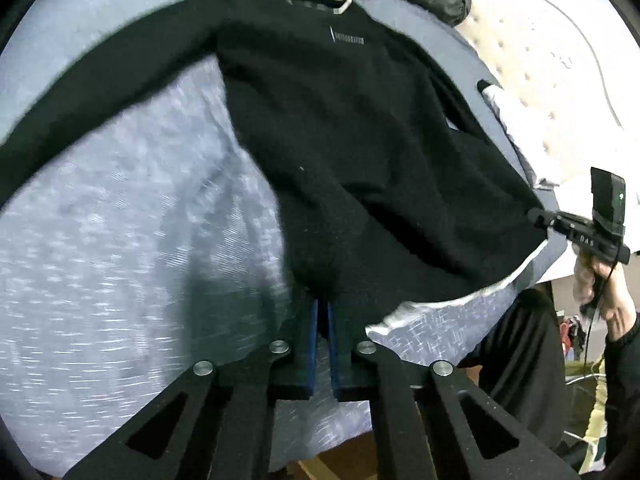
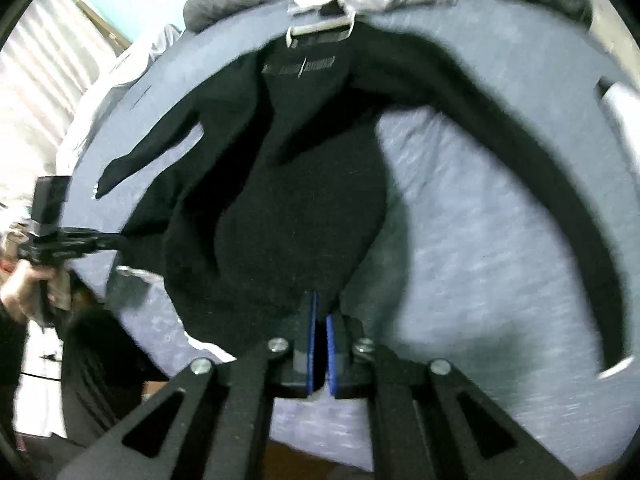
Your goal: Fold clothes
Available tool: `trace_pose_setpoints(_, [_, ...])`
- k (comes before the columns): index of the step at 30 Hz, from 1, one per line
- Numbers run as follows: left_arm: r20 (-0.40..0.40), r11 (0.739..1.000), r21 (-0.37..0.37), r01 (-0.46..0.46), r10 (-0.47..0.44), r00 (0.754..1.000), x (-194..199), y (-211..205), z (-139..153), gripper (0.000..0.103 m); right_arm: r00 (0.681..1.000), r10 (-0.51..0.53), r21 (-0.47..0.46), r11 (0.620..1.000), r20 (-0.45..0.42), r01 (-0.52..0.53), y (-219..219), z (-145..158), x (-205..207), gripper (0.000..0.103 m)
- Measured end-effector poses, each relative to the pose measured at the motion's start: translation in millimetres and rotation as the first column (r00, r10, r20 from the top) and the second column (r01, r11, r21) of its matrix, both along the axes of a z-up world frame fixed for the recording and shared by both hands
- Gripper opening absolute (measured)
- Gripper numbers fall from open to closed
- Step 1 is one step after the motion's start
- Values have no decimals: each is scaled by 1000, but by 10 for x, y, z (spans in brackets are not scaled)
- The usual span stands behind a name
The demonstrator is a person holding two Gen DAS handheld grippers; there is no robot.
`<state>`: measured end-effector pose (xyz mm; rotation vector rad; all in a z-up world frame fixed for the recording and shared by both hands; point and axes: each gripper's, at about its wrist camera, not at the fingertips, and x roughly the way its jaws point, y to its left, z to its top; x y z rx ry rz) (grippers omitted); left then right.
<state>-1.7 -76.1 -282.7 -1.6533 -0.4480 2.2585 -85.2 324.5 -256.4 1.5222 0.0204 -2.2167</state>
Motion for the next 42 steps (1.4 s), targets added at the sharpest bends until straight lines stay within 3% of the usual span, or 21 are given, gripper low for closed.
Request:
trace_pose_setpoints(3, [-21,1000,19,2,-1,1000,73,-82,151,3,999,-30,2,1000,-11,30,149,114,10,4])
trace_pose_setpoints(6, [-55,998,59,5,-2,998,155,-102,330,3,999,6,6,1000,-33,-6,168,196,122,3])
trace_pose_setpoints(9, [-67,999,46,3,1,998,234,-197,405,0,1000,16,31,999,-18,-16,182,93,212,3])
trace_pose_setpoints(15, [-43,1000,14,-9,10,999,266,-233,311,0,999,23,90,996,41,-26,167,-263,199,3])
trace_pose_setpoints(20, [-23,999,-18,46,-46,999,284,-1,167,1,998,-58,109,993,26,54,314,-333,116,9])
trace_pose_setpoints(21, [-21,997,-34,72,-73,997,295,93,152,5,998,-65,122,991,15,63,334,-320,111,10])
trace_pose_setpoints(23, [-14,992,-42,116,-116,993,310,243,125,16,998,-65,151,986,-3,65,359,-295,137,26])
trace_pose_setpoints(24, [-7,991,-42,126,-126,992,306,290,101,28,998,-57,158,986,-6,58,364,-284,154,30])
trace_pose_setpoints(25, [3,990,-39,134,-134,991,298,334,77,33,999,-40,158,987,-4,40,358,-272,179,32])
trace_pose_setpoints(31, [37,980,-60,192,-190,981,252,595,-48,34,991,135,186,974,-9,-131,138,-235,409,38])
trace_pose_setpoints(37, [43,974,-72,217,-214,976,256,747,-46,38,948,319,209,926,13,-314,-369,-316,580,48])
trace_pose_setpoints(42, [28,974,-100,202,-200,979,297,746,25,46,907,419,248,876,34,-414,-773,-466,693,48])
